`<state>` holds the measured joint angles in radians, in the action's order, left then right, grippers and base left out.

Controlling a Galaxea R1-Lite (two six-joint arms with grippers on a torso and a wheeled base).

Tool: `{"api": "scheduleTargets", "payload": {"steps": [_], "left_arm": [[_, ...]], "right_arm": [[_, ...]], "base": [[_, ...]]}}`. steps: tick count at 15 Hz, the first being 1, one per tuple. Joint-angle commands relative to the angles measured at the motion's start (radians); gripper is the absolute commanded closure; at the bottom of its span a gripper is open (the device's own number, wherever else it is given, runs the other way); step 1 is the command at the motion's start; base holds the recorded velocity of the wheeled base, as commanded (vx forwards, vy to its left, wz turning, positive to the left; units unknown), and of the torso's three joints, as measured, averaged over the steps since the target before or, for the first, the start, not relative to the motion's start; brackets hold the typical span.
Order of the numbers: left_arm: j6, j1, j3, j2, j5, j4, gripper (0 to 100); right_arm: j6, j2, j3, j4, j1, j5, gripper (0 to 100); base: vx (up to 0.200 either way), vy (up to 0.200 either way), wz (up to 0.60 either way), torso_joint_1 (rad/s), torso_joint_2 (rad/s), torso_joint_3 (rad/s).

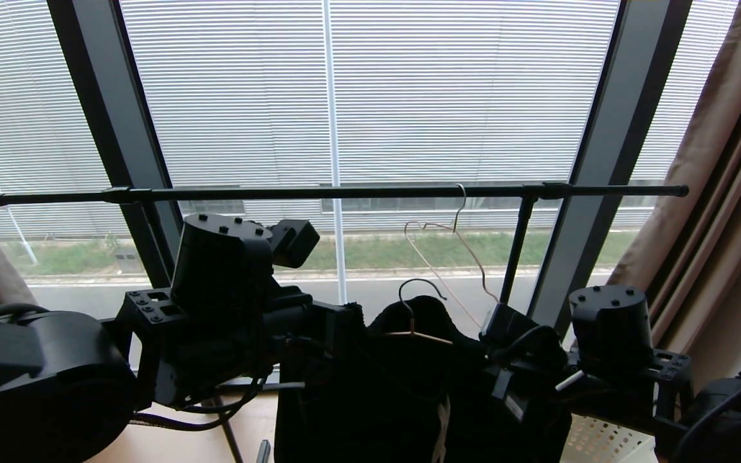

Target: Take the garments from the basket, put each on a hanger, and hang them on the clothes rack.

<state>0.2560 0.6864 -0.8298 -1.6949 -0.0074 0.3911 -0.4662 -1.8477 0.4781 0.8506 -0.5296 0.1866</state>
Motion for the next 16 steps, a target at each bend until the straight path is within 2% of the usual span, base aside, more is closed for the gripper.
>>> {"api": "scheduleTargets", "payload": {"steps": [1, 4, 7, 13, 16], "left_arm": [[0.029, -0.002, -0.057, -0.025, 0.029, -0.038, 100], [0.089, -0.041, -0.126, -0.055, 0.050, -0.101, 100], [0.117, -0.059, -0.158, -0.097, 0.072, -0.106, 100], [0.124, 0.009, -0.134, -0.095, 0.090, -0.109, 100], [0.121, 0.032, -0.117, -0.092, 0.096, -0.107, 100]], "right_arm": [[-0.003, -0.002, -0.039, 0.044, -0.009, -0.001, 100], [-0.035, 0.001, -0.064, 0.068, -0.010, 0.008, 100], [-0.054, -0.004, -0.088, 0.125, -0.012, 0.034, 100], [-0.045, -0.024, -0.090, 0.143, -0.059, 0.039, 100], [0.006, -0.041, -0.085, 0.174, -0.059, 0.036, 100]], "base": [[0.000, 0.000, 0.00, 0.000, 0.00, 0.000], [0.000, 0.000, 0.00, 0.000, 0.00, 0.000], [0.000, 0.000, 0.00, 0.000, 0.00, 0.000], [0.000, 0.000, 0.00, 0.000, 0.00, 0.000], [0.000, 0.000, 0.00, 0.000, 0.00, 0.000]]}}
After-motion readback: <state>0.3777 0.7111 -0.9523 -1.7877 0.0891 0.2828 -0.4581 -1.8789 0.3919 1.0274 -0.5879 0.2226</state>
